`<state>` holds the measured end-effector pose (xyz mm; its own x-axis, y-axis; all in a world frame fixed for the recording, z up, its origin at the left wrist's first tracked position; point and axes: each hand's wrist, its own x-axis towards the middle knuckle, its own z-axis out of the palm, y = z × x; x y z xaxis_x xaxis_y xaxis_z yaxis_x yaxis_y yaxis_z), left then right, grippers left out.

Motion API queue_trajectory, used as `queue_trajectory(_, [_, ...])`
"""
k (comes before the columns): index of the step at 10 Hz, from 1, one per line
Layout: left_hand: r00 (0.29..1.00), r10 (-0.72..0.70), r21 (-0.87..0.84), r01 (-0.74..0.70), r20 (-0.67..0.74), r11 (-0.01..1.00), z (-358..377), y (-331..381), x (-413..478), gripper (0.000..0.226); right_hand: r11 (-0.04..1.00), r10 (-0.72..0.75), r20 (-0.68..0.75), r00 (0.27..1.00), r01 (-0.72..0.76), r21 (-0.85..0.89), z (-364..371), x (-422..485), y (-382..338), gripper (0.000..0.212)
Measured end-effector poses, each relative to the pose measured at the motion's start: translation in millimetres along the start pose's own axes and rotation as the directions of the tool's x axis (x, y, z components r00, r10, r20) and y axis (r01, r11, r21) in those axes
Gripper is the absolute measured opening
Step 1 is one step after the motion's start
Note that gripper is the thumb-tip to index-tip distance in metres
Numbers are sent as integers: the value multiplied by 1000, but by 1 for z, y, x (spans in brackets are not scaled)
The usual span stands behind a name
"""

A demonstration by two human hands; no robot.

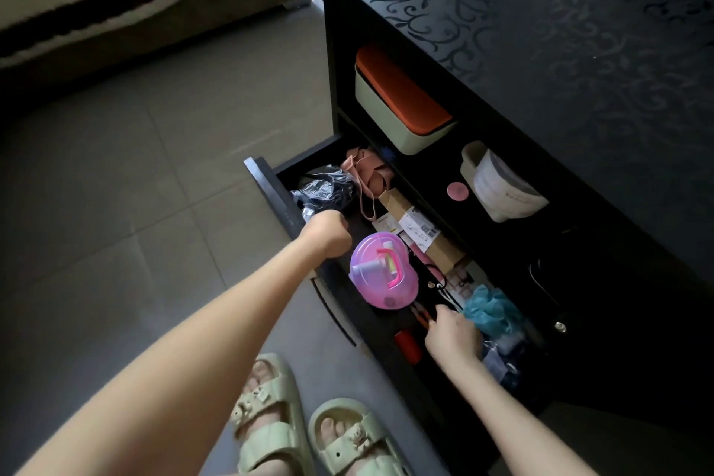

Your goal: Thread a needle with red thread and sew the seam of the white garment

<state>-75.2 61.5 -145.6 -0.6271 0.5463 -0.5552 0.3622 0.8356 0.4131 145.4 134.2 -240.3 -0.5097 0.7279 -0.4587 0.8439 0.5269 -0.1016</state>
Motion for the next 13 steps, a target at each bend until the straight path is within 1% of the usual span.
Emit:
queue_trajectory(1, [999, -12, -4, 12, -30, 1000, -18, -8, -7, 13, 916, -358, -366, 859, 399, 42, -10, -25, -10, 28])
queue_trajectory(2, [997, -30, -1, 30, -69, 1000, -33, -8, -25, 26, 754, -651, -320, 688, 636, -168, -10, -52, -22, 34])
queue_trajectory(3, [997, -23, -29, 21, -76, 999, -41, -2, -42, 14, 717, -689, -159, 707, 633, -292, -8, -60, -34, 49])
queue_trajectory(4, [996, 8, -71, -14, -89, 997, -48, 2, -50, 12, 675, -711, -106, 695, 633, -378, -7, -60, -39, 45])
queue_trajectory(5, [996, 12, -71, -19, -93, 997, -50, 5, -58, 9, 674, -705, -76, 705, 632, -382, -10, -56, -38, 44])
queue_trajectory(6, [997, 23, -35, -26, -77, 999, -49, 10, -62, 15, 679, -699, -120, 705, 602, -420, -18, -49, -33, 35])
queue_trajectory(7, [997, 24, -44, -27, -70, 999, -46, 12, -60, 17, 684, -696, -211, 687, 544, -486, -27, -42, -24, 14])
queue_trajectory(8, [996, -5, -118, -5, -85, 993, -45, 11, -52, 11, 679, -691, -241, 681, 497, -541, -32, -27, -14, 14])
queue_trajectory(9, [994, -13, -190, -7, -105, 982, -47, 16, -46, 11, 689, -646, -216, 732, 438, -578, -46, -11, -5, 16])
queue_trajectory(10, [991, -9, -235, -22, -130, 972, -49, 22, -39, 12, 703, -613, -188, 768, 421, -573, -54, 11, 4, 36])
queue_trajectory(11, [990, 8, -273, -46, -141, 961, -48, 28, -33, 14, 725, -576, -170, 799, 404, -559, -64, 28, 12, 43])
queue_trajectory(12, [989, 32, -301, -75, -143, 951, -50, 37, -33, 14, 747, -577, -189, 794, 420, -515, -80, 34, 16, 44])
queue_trajectory(13, [983, 61, -349, -120, -176, 929, -53, 49, -40, 13, 768, -603, -256, 755, 464, -441, -97, 23, 5, 43])
